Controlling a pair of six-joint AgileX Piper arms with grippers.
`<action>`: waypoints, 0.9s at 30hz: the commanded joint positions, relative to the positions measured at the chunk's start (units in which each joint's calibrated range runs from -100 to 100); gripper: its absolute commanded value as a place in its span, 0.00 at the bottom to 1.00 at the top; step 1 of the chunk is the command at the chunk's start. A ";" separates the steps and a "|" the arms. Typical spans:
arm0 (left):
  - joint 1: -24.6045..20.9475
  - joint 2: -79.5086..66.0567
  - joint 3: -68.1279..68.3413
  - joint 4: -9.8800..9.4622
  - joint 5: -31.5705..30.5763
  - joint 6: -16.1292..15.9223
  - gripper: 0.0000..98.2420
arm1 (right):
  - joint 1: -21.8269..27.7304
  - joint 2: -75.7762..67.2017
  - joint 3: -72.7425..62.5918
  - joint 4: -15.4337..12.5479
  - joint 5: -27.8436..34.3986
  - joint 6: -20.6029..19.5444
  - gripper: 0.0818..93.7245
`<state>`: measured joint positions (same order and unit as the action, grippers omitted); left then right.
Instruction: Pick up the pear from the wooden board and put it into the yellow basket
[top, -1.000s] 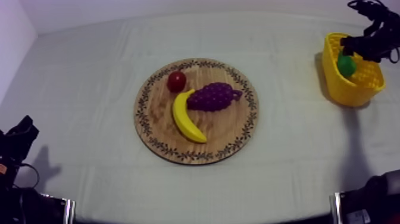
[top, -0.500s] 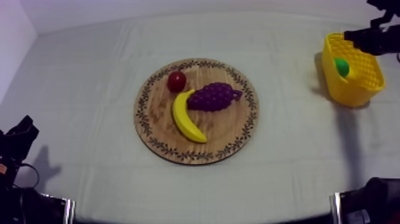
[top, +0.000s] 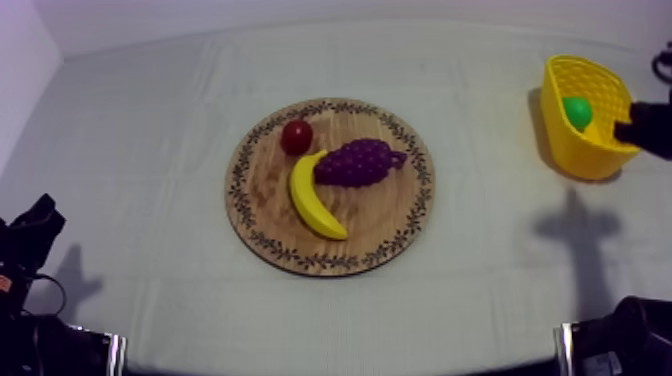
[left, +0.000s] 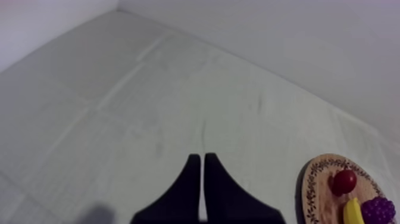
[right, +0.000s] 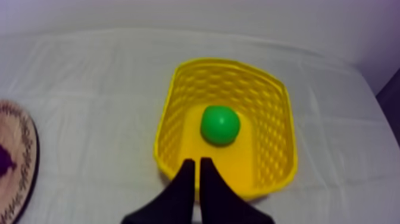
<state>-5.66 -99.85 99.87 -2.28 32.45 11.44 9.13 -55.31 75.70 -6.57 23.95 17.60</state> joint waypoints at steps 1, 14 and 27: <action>-0.02 0.02 0.02 0.00 0.05 0.00 0.00 | -0.39 -15.03 6.95 1.94 2.23 -1.02 0.00; -0.02 0.02 0.02 0.00 0.05 0.01 0.00 | -4.51 -39.62 18.48 11.18 18.42 -8.42 0.01; -0.02 0.02 0.02 0.00 0.05 0.01 0.00 | -3.79 -40.43 22.51 6.11 18.96 -9.92 0.08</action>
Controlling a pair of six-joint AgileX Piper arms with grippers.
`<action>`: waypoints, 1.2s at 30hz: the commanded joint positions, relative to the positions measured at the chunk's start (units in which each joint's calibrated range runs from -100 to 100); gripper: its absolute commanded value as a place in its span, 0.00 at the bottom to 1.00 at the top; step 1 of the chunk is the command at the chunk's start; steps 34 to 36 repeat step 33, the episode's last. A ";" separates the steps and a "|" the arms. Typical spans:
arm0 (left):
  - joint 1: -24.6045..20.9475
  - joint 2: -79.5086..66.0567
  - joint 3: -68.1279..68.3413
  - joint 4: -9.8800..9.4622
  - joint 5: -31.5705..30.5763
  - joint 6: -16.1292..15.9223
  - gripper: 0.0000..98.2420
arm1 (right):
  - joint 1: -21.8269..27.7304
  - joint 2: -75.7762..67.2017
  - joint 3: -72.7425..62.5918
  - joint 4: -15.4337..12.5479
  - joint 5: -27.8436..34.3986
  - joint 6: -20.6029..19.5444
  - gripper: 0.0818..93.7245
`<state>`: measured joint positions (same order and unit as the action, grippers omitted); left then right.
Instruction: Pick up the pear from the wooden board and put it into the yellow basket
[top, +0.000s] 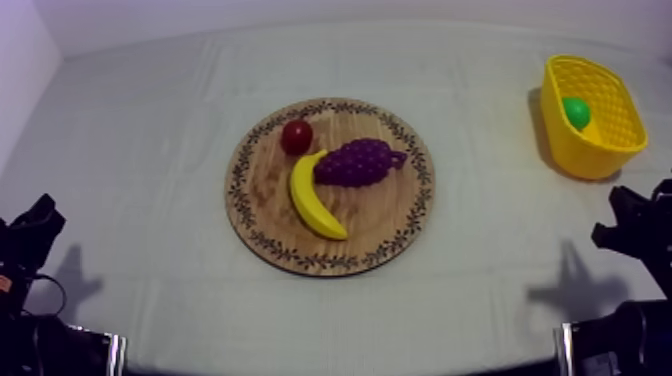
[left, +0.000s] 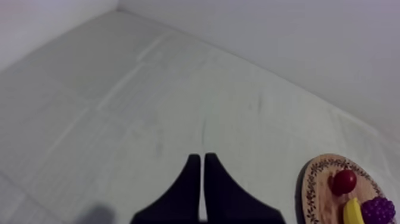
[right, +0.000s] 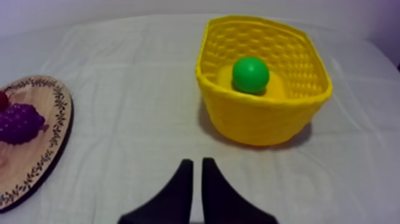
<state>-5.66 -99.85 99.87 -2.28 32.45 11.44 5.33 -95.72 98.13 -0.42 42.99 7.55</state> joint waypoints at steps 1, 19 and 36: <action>-0.02 0.02 0.02 0.00 0.05 0.01 0.00 | 0.00 -0.02 0.21 -0.13 -0.28 0.64 0.07; -0.02 0.02 0.02 0.00 0.05 0.01 0.00 | -0.05 -0.04 1.64 -0.58 -4.74 3.84 0.00; -0.02 0.02 0.02 0.00 0.05 -0.01 0.00 | -0.05 -0.04 1.65 -0.58 -4.84 3.91 0.00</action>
